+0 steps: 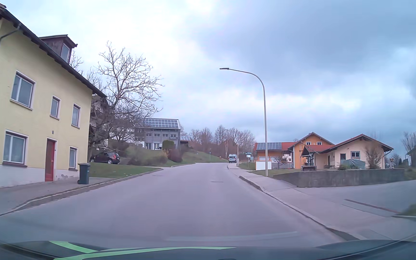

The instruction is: Follow the waypoints while adhering to traffic rules and regulations

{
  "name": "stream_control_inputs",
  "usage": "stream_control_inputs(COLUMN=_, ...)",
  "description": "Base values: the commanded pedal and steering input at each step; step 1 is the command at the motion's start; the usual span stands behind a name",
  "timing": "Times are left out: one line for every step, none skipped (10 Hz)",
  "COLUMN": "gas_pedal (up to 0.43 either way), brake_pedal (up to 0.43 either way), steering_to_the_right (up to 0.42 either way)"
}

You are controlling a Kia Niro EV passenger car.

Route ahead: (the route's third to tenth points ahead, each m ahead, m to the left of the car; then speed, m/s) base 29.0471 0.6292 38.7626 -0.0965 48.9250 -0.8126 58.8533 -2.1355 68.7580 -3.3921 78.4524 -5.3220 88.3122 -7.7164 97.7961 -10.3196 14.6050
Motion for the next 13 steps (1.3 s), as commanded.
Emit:
stream_control_inputs(gas_pedal=0.331, brake_pedal=0.000, steering_to_the_right=-0.001)
stream_control_inputs(gas_pedal=0.331, brake_pedal=0.000, steering_to_the_right=0.000)
stream_control_inputs(gas_pedal=0.331, brake_pedal=0.000, steering_to_the_right=0.000)
stream_control_inputs(gas_pedal=0.331, brake_pedal=0.000, steering_to_the_right=0.000)
stream_control_inputs(gas_pedal=0.331, brake_pedal=0.000, steering_to_the_right=0.000)
stream_control_inputs(gas_pedal=0.331, brake_pedal=0.000, steering_to_the_right=0.000)
stream_control_inputs(gas_pedal=0.331, brake_pedal=0.000, steering_to_the_right=0.001)
stream_control_inputs(gas_pedal=0.331, brake_pedal=0.000, steering_to_the_right=0.003)
stream_control_inputs(gas_pedal=0.331, brake_pedal=0.000, steering_to_the_right=0.005)
stream_control_inputs(gas_pedal=0.331, brake_pedal=0.000, steering_to_the_right=0.005)
stream_control_inputs(gas_pedal=0.331, brake_pedal=0.000, steering_to_the_right=0.005)
stream_control_inputs(gas_pedal=0.331, brake_pedal=0.000, steering_to_the_right=0.006)
stream_control_inputs(gas_pedal=0.331, brake_pedal=0.000, steering_to_the_right=0.006)
